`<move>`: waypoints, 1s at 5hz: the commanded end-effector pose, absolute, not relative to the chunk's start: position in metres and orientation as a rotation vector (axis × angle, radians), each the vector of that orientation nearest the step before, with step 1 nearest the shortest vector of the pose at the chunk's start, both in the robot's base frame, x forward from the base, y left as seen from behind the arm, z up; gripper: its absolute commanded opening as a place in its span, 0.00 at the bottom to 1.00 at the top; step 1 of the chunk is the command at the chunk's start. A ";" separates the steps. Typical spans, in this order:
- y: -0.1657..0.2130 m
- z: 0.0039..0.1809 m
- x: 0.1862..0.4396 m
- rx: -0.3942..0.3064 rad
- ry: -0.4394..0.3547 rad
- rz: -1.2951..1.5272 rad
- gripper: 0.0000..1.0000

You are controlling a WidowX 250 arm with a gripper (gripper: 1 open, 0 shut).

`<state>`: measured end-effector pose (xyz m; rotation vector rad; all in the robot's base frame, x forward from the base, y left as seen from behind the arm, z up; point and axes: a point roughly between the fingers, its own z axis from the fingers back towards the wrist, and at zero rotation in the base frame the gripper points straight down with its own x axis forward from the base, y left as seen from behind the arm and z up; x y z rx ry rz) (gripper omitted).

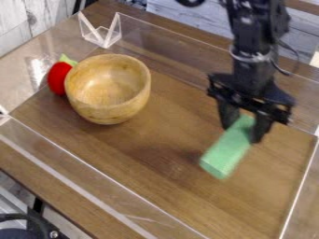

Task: Remove the green block from the brown bowl and put it on the table

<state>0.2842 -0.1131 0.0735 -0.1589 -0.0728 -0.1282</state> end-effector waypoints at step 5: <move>-0.094 0.037 0.301 -0.092 -0.095 -0.256 1.00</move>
